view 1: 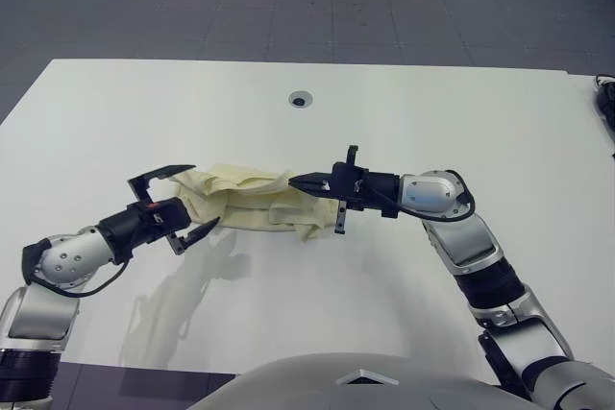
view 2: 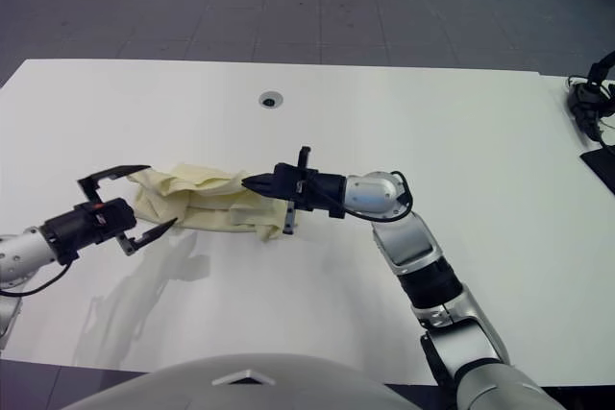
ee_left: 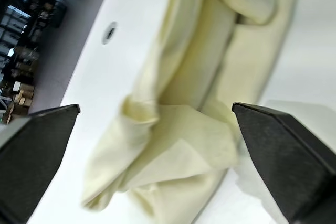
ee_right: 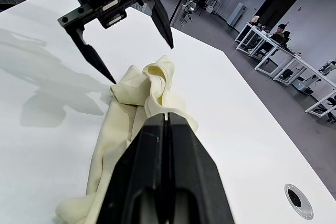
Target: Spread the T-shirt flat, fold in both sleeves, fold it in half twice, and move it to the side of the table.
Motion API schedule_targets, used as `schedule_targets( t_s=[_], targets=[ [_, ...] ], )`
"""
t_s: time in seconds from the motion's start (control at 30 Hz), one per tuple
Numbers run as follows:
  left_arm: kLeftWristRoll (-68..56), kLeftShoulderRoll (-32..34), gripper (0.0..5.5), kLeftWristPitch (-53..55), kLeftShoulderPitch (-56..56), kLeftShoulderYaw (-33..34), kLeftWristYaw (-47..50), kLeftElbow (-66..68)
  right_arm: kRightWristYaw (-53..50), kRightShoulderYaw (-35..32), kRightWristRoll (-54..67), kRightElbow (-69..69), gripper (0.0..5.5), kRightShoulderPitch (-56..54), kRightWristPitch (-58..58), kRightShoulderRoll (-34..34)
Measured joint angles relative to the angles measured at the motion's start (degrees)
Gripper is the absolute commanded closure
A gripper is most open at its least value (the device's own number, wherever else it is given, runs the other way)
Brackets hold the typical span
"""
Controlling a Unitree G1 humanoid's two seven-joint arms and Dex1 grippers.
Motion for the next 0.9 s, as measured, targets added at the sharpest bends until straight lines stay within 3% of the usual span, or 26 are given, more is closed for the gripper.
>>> schedule_targets(
  t_s=[0.1, 0.3, 0.9],
  targets=[
    [10.0, -0.8, 0.10, -4.6, -3.6, -2.5, 7.3, 1.7, -0.3, -0.1, 0.0, 0.2, 5.48, 0.0, -0.2, -0.3],
    [15.7, -2.4, 1.11, -7.9, -4.4, -3.3, 14.3, 3.0, -0.6, -0.2, 0.0, 0.5, 5.50, 0.1, -0.5, -0.9],
    [16.8, -0.2, 4.20, -8.3, -4.5, -2.8, 15.7, 5.9, -1.1, -0.6, 0.0, 0.8, 5.50, 0.4, -1.6, -1.8]
  ],
)
